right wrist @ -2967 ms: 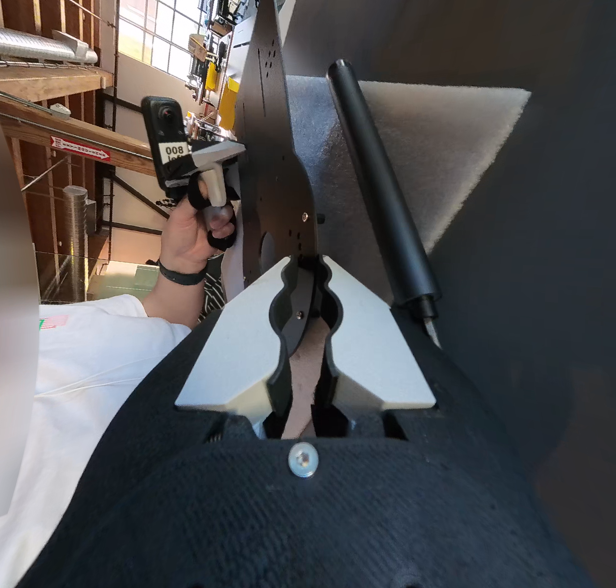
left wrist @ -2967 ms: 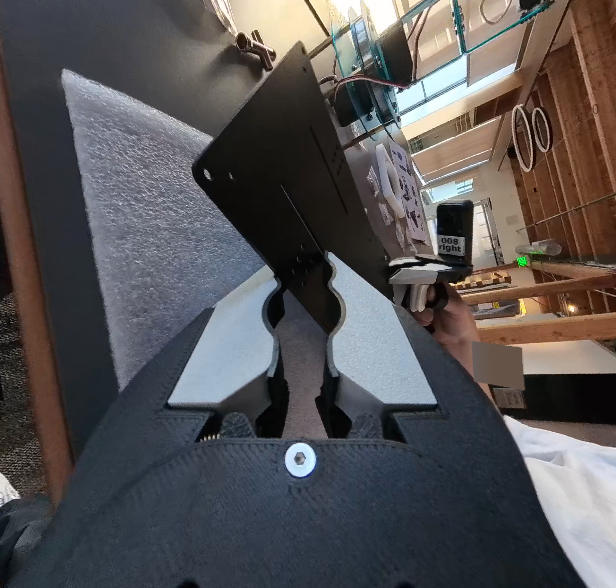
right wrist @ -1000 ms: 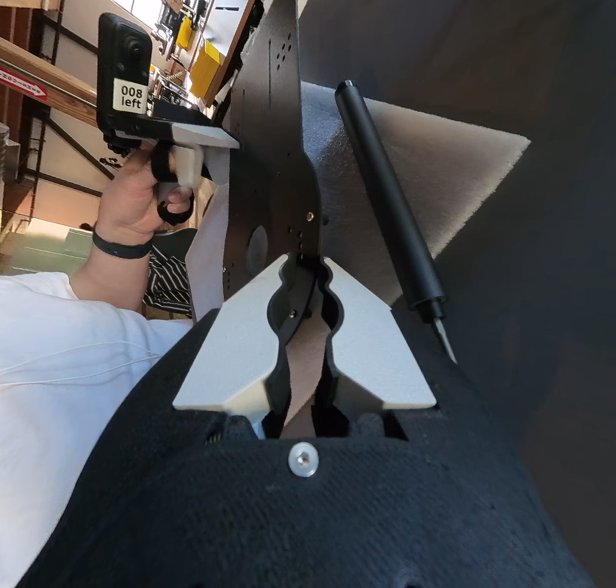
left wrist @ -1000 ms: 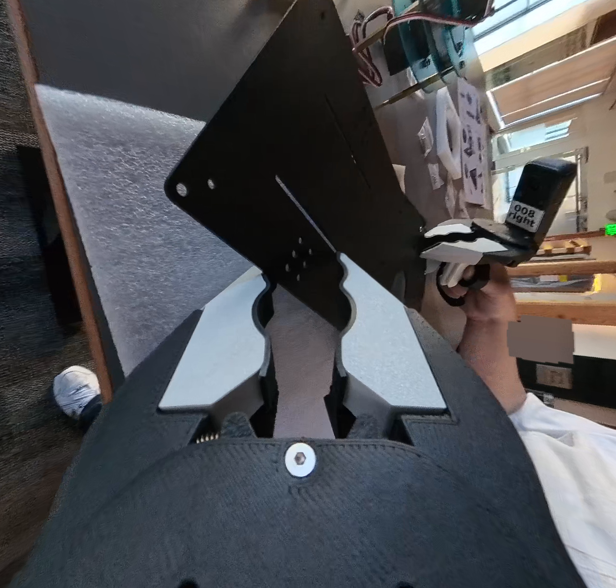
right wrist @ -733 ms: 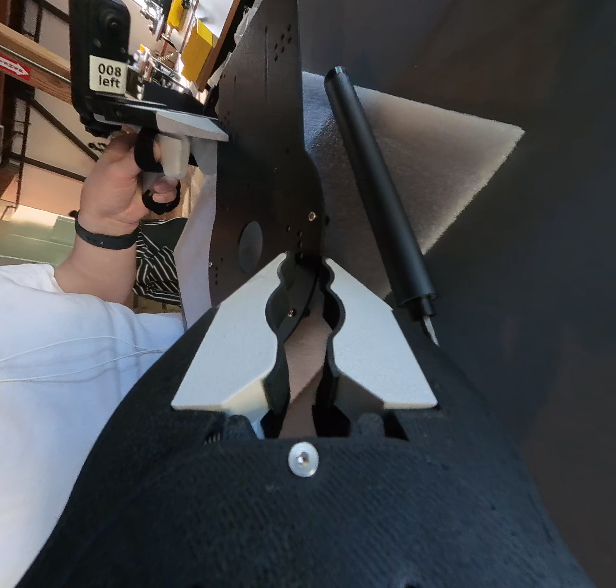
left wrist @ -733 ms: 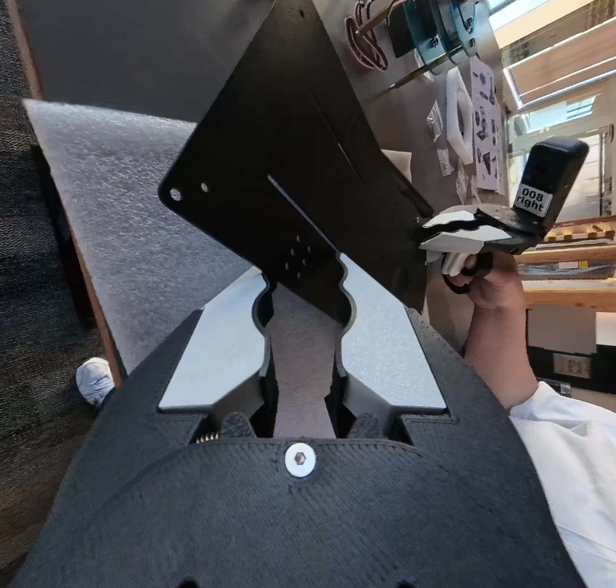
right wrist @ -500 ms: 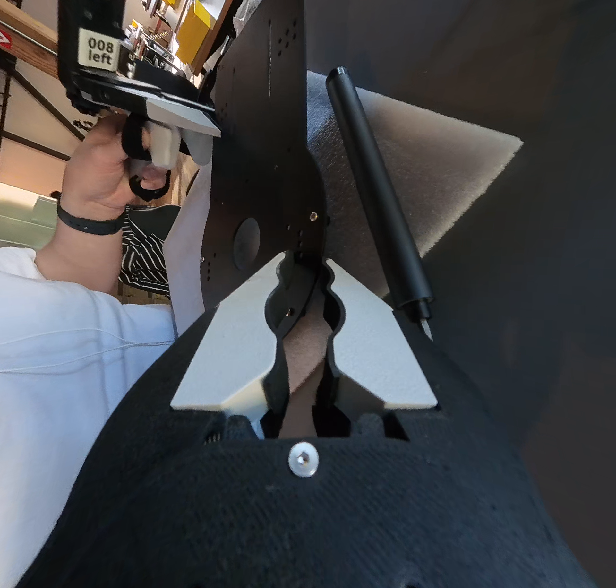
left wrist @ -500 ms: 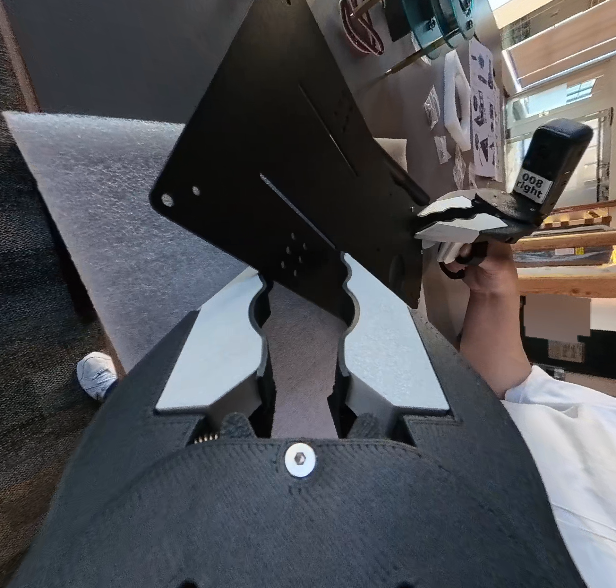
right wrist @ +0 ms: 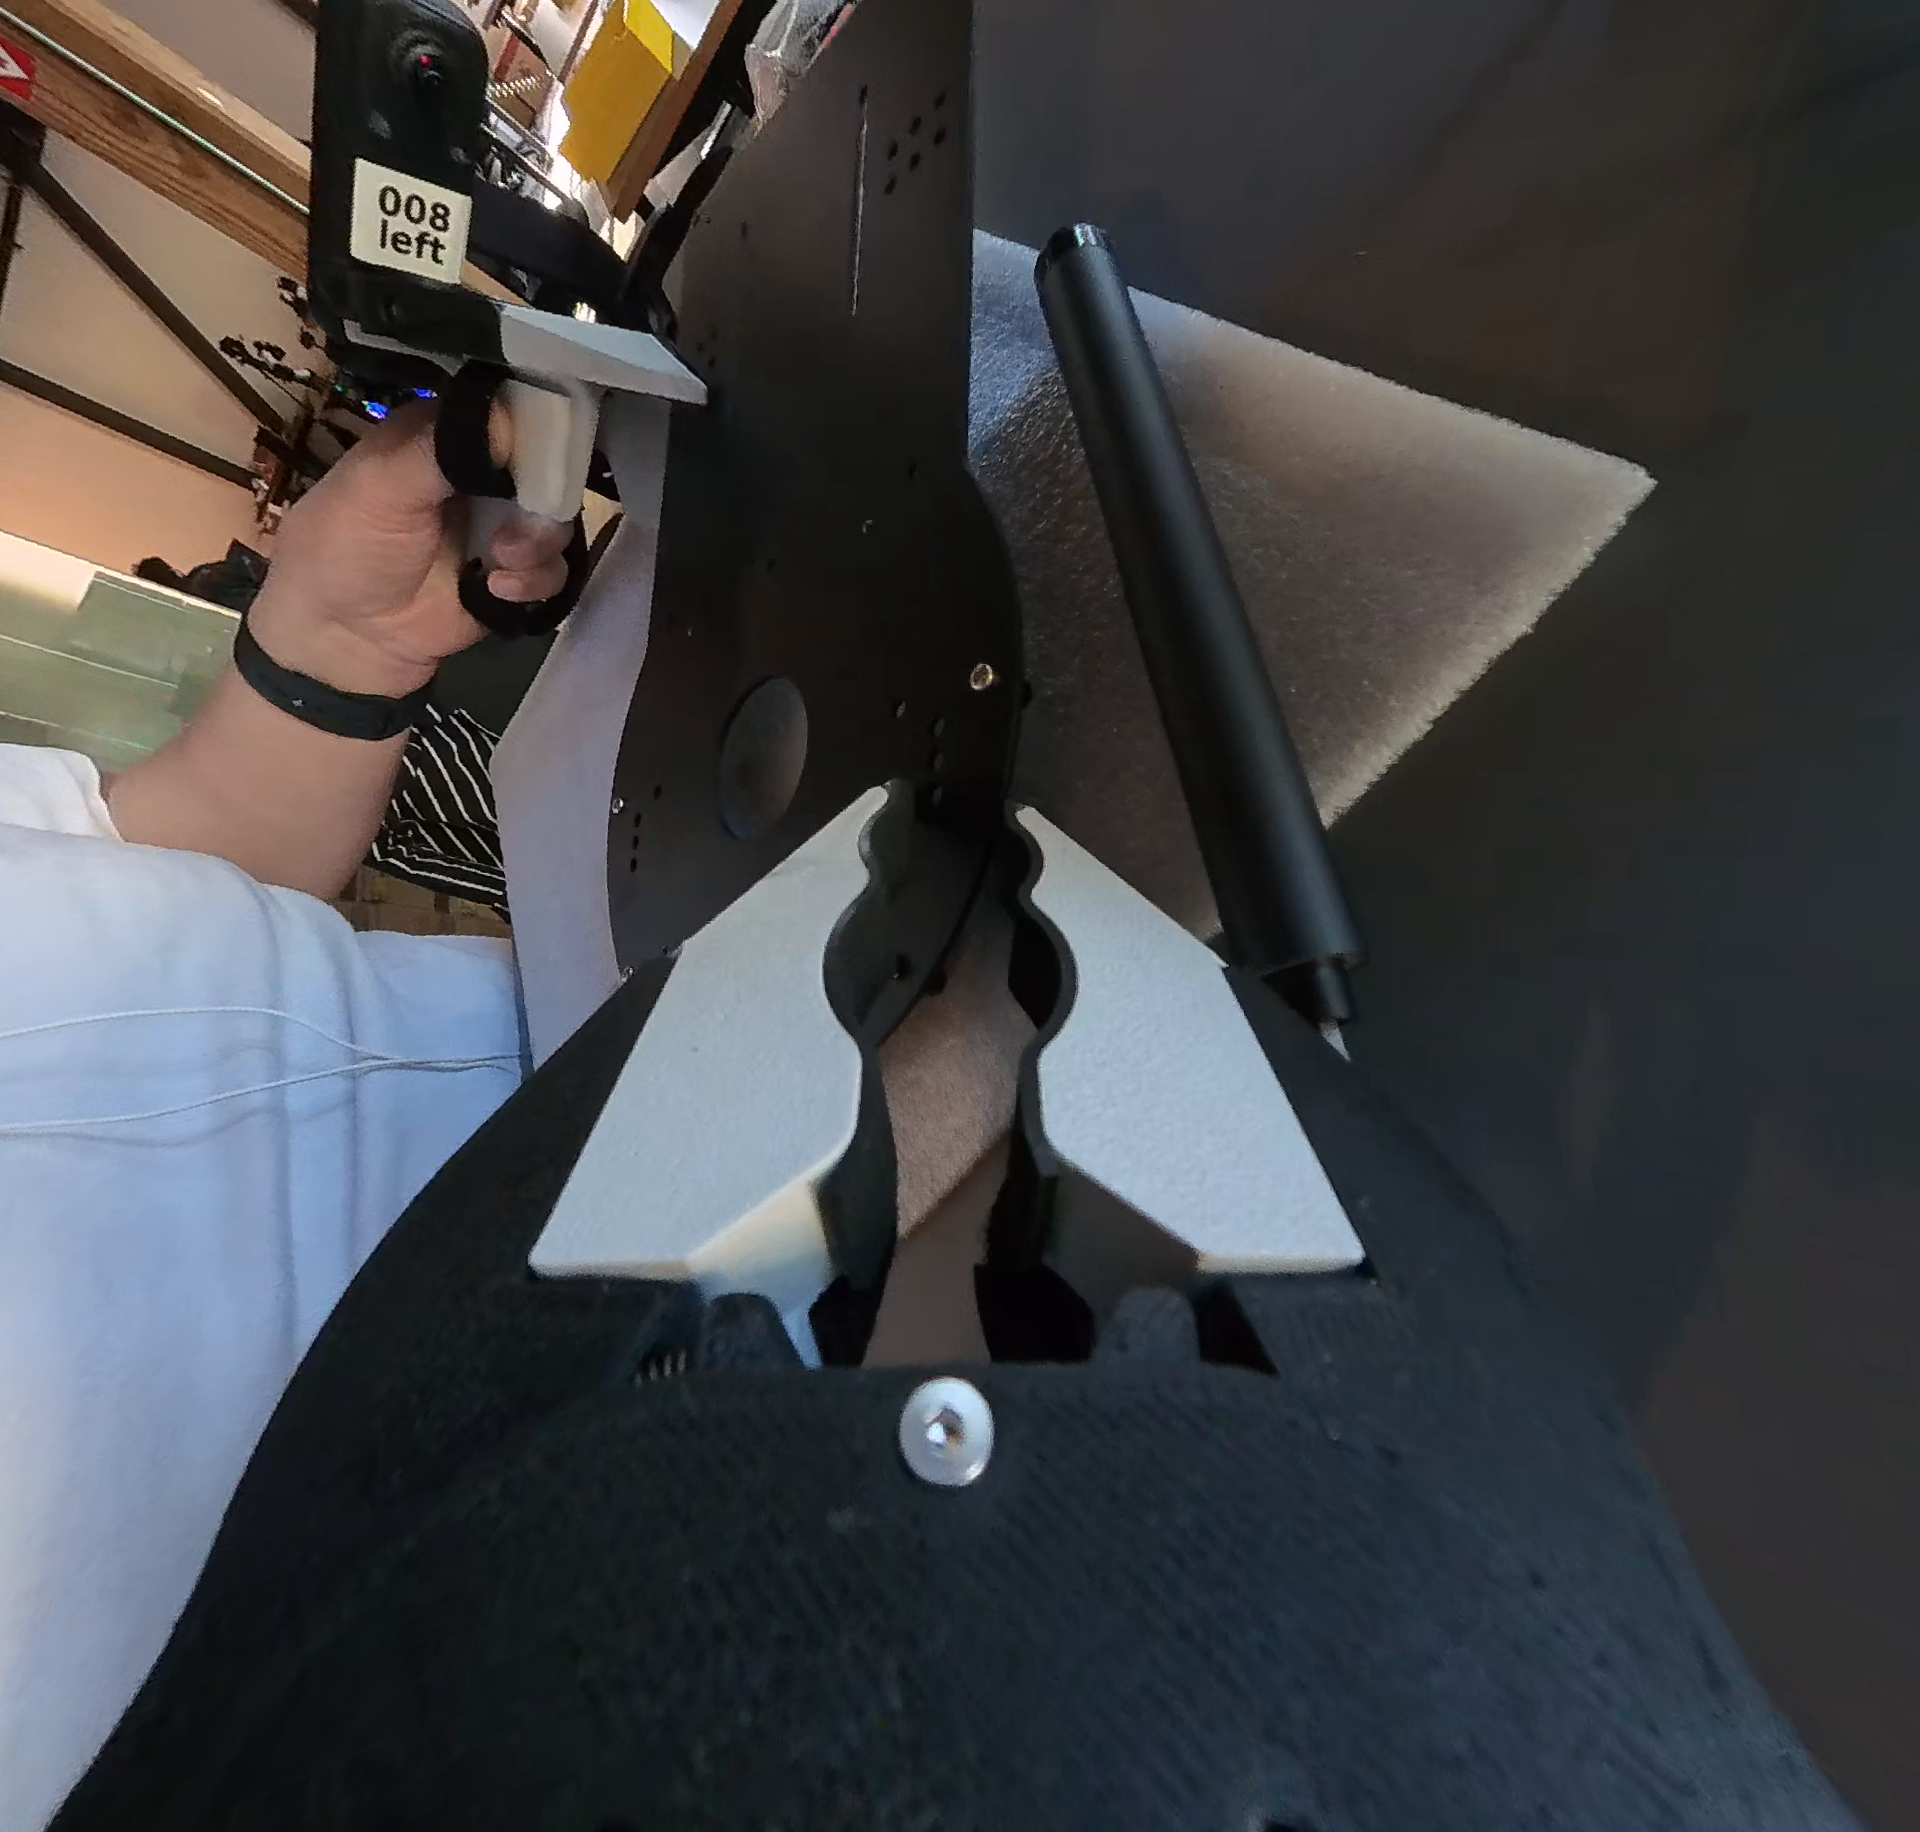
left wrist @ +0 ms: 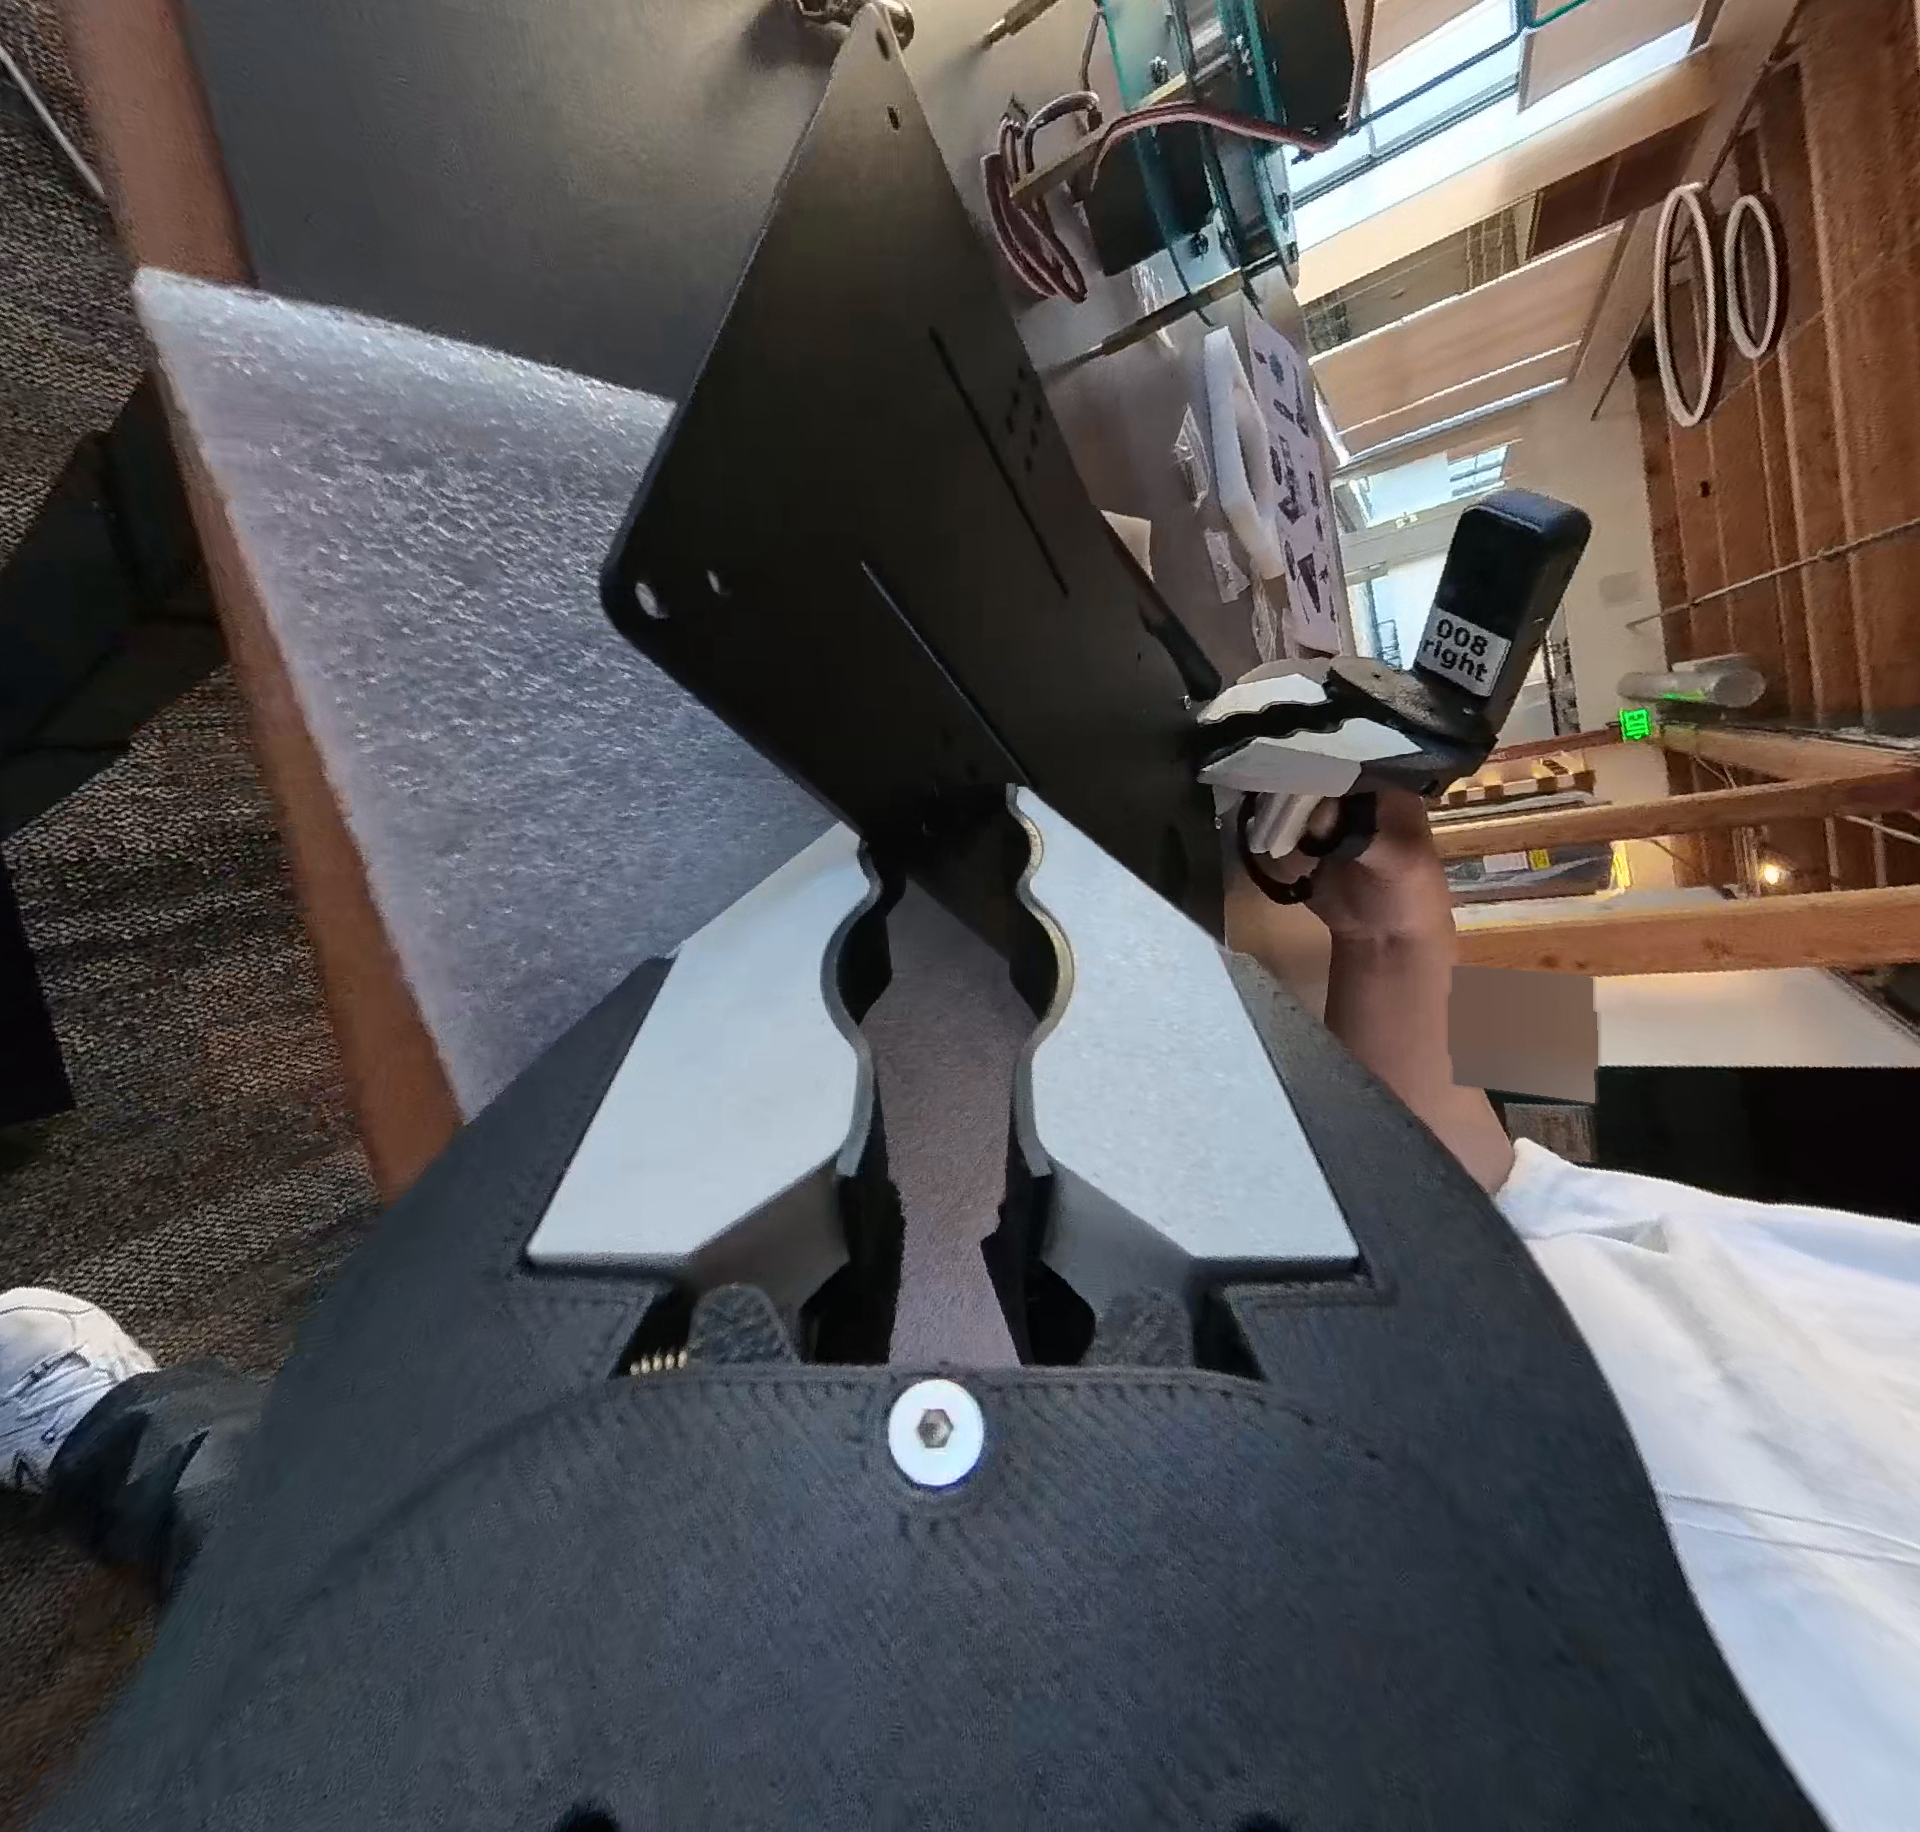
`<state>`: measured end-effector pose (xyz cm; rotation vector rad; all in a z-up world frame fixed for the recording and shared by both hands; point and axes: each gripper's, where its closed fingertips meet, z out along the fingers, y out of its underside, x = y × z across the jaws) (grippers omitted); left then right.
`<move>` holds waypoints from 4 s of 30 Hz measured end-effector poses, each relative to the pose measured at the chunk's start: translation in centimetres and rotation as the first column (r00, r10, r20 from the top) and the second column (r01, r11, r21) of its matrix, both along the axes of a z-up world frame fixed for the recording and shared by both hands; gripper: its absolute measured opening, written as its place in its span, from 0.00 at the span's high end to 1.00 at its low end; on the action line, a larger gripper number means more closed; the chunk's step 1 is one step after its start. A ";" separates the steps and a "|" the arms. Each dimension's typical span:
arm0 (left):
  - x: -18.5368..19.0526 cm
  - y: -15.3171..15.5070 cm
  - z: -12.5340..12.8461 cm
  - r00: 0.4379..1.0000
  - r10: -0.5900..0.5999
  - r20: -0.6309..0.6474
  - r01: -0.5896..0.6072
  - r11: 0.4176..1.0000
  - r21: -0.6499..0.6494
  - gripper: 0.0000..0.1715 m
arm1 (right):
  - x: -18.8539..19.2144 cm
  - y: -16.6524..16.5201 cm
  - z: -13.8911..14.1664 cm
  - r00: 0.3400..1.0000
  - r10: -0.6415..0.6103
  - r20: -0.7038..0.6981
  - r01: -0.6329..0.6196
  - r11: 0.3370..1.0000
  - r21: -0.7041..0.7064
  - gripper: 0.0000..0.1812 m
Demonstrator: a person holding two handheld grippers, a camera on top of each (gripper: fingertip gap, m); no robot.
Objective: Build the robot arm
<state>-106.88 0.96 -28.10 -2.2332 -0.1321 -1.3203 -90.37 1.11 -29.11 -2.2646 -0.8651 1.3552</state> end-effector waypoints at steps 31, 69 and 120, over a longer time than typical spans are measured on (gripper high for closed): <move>0.0 -0.7 -0.5 0.990 -0.044 -0.135 0.043 0.999 -0.010 0.87 | 0.1 -0.2 -0.1 0.997 0.043 0.066 -0.049 0.995 0.087 0.90; 0.0 -0.8 -0.6 0.984 -0.035 -0.174 0.036 0.999 0.002 0.86 | -5.7 -1.4 1.5 0.881 0.103 0.461 -0.431 0.575 0.695 0.69; -1.2 -0.8 -0.2 0.999 -0.046 -0.012 0.045 0.995 -0.090 0.86 | -6.8 -1.7 0.4 0.801 -0.053 0.597 -0.597 0.009 0.802 0.95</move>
